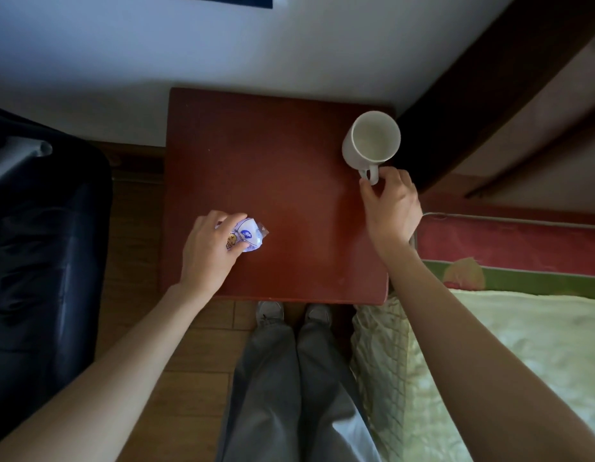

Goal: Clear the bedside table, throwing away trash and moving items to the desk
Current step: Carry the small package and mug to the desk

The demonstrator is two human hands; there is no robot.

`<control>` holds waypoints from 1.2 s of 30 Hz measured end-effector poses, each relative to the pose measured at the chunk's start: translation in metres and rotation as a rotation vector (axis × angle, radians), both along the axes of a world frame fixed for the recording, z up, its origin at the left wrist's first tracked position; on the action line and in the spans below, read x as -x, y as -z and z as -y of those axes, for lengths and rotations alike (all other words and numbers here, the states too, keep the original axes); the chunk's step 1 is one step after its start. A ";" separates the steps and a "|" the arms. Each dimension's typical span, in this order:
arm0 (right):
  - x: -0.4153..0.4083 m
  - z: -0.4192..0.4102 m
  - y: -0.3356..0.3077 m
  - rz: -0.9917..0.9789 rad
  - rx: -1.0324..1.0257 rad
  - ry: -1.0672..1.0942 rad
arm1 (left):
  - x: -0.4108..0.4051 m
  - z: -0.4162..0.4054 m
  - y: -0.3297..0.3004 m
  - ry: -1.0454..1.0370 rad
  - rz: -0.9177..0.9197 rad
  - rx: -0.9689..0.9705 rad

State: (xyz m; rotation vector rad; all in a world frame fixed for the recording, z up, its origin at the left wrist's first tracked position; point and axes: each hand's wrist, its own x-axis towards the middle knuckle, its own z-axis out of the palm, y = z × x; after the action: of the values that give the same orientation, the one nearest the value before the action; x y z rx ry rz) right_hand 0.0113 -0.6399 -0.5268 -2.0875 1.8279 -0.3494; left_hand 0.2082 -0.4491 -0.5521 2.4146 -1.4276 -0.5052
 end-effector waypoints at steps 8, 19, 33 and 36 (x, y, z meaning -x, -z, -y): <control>-0.014 0.013 -0.001 0.207 0.045 0.161 | 0.015 0.004 -0.002 -0.222 -0.253 0.037; -0.009 0.002 -0.075 0.113 -0.118 -0.176 | 0.000 0.009 -0.090 -0.373 -0.409 0.236; 0.025 -0.099 -0.291 0.300 -0.174 -0.268 | 0.011 -0.083 -0.322 -0.471 -0.389 0.340; 0.026 -0.110 -0.313 0.317 -0.165 -0.376 | 0.028 -0.113 -0.343 -0.524 -0.357 0.355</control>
State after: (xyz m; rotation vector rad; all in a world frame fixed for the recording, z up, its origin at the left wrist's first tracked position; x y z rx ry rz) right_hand -0.0143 -0.5301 -0.2139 -2.0654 1.2143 -0.3873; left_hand 0.1801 -0.3362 -0.2094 2.1495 -0.6370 -0.4704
